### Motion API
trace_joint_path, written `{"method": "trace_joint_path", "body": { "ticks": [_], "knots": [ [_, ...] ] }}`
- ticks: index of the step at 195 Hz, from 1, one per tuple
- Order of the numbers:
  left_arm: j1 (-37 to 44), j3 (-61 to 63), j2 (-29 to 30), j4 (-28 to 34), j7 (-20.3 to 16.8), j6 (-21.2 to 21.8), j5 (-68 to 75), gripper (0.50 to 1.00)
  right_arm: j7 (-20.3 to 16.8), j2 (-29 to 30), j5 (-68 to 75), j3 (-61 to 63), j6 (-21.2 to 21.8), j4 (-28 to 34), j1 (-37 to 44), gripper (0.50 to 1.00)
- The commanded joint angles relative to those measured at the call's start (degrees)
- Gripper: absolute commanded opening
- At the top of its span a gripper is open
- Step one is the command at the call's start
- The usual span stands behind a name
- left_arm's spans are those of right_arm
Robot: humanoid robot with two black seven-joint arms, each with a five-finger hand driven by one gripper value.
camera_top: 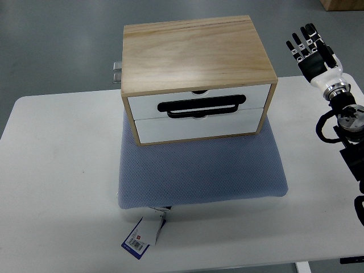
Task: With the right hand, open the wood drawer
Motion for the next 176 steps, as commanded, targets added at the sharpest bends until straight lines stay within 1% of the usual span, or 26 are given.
{"method": "trace_joint_path", "body": {
  "ticks": [1, 27, 71, 72, 83, 92, 93, 110, 121, 122, 132, 142, 143, 149, 156, 158, 163, 164, 165, 166, 167, 169, 171, 172, 175, 176],
  "knots": [
    [0.1, 0.1, 0.0, -0.1, 0.0, 0.1, 0.1, 1.000, 0.1, 0.0, 0.0, 0.1, -0.1, 0.0, 0.0, 0.944],
    [0.0, -0.2, 0.0, -0.1, 0.0, 1.0, -0.1, 1.000, 0.2, -0.2, 0.0, -0.1, -0.4, 0.0, 0.3, 0.944],
    [0.0, 0.1, 0.0, -0.3, 0.0, 0.9, 0.0, 1.000, -0.5, -1.7, -0.9, -1.1, -0.6, 0.9, 1.5, 0.944],
    [0.0, 0.1, 0.0, -0.4, 0.0, 0.9, 0.0, 1.000, -0.7, -3.7, -2.9, -2.9, -0.8, 1.1, 4.1, 0.944],
    [0.1, 0.1, 0.0, -0.7, 0.0, 0.9, 0.1, 1.000, -0.8, -6.8, -5.3, -6.3, -0.9, 1.1, 7.1, 0.944],
    [0.1, 0.1, 0.0, -0.7, 0.0, 0.9, 0.1, 1.000, -0.8, -6.8, -5.3, -6.3, -0.9, 1.1, 7.1, 0.944],
    [0.0, 0.1, 0.0, -0.8, 0.0, 0.9, 0.3, 1.000, -0.9, -10.2, -7.7, -10.6, -0.8, 2.1, 10.1, 0.944],
    [0.1, 0.1, 0.0, -1.2, 0.0, 0.8, 0.4, 1.000, -2.2, -16.3, -12.4, -20.4, -0.7, 6.3, 16.6, 0.944],
    [0.1, 0.1, 0.0, -1.2, 0.0, 0.8, 0.4, 1.000, -2.2, -16.3, -12.4, -20.4, -0.7, 6.3, 16.6, 0.944],
    [0.1, 0.1, 0.0, -1.6, 0.0, 0.8, 0.4, 1.000, -3.8, -20.2, -15.8, -27.9, -0.6, 10.0, 21.4, 0.944],
    [0.0, 0.1, 0.0, -1.7, 0.0, 0.8, 0.4, 1.000, -5.7, -23.9, -19.4, -36.5, -0.4, 13.9, 27.5, 0.944],
    [0.0, 0.1, 0.0, -1.7, 0.0, 0.8, 0.4, 1.000, -5.7, -23.9, -19.4, -36.5, -0.4, 13.9, 27.5, 0.944],
    [0.0, 0.1, 0.0, -1.8, 0.0, 0.8, 0.5, 1.000, -7.8, -26.4, -22.2, -45.1, -0.1, 18.1, 33.9, 0.944],
    [0.0, 0.1, 0.0, -1.8, 0.0, 0.7, 0.5, 1.000, -9.0, -27.3, -23.2, -49.0, -0.1, 20.0, 37.2, 0.944],
    [0.0, 0.1, 0.0, -2.1, 0.0, 0.6, 0.4, 1.000, -12.3, -28.3, -24.2, -56.8, 0.0, 23.2, 43.7, 0.944],
    [0.0, 0.1, 0.0, -2.1, 0.0, 0.6, 0.4, 1.000, -12.4, -28.3, -24.2, -56.8, 0.0, 23.2, 43.7, 0.944],
    [0.0, 0.1, 0.0, -2.2, 0.0, 0.6, 0.5, 1.000, -15.4, -28.7, -24.2, -62.5, 0.1, 25.4, 48.9, 0.944],
    [0.0, 0.1, 0.0, -2.2, 0.0, 0.6, 0.5, 1.000, -15.4, -28.7, -24.2, -62.5, 0.1, 25.4, 49.0, 0.944],
    [0.0, 0.1, 0.0, -2.3, 0.0, 0.6, 0.5, 1.000, -16.6, -28.7, -24.2, -64.4, 0.1, 26.1, 50.6, 0.944],
    [0.0, 0.1, 0.0, -2.3, 0.0, 0.6, 0.5, 1.000, -16.6, -28.7, -24.2, -64.4, 0.1, 26.1, 50.6, 0.944],
    [0.0, 0.1, 0.0, -2.3, 0.0, 0.6, 0.5, 1.000, -17.7, -28.7, -24.2, -66.2, 0.1, 26.8, 52.1, 0.944],
    [0.0, 0.1, 0.0, -2.3, 0.0, 0.6, 0.5, 1.000, -17.7, -28.7, -24.2, -66.2, 0.1, 26.8, 52.1, 0.944],
    [0.0, 0.1, 0.0, -2.3, 0.0, 0.6, 0.5, 1.000, -18.9, -28.7, -24.2, -67.9, 0.1, 27.4, 53.8, 0.944],
    [0.0, 0.1, 0.0, -2.3, 0.0, 0.6, 0.5, 1.000, -20.2, -28.6, -24.2, -69.3, 0.0, 28.2, 55.3, 0.942],
    [0.0, 0.1, 0.0, -2.3, 0.0, 0.6, 0.5, 1.000, -21.3, -28.5, -24.1, -70.8, 0.0, 28.9, 56.9, 0.942],
    [0.0, 0.1, 0.0, -2.3, 0.0, 0.6, 0.5, 1.000, -22.6, -28.3, -24.0, -72.2, 0.0, 29.6, 58.3, 0.942]
  ]
}}
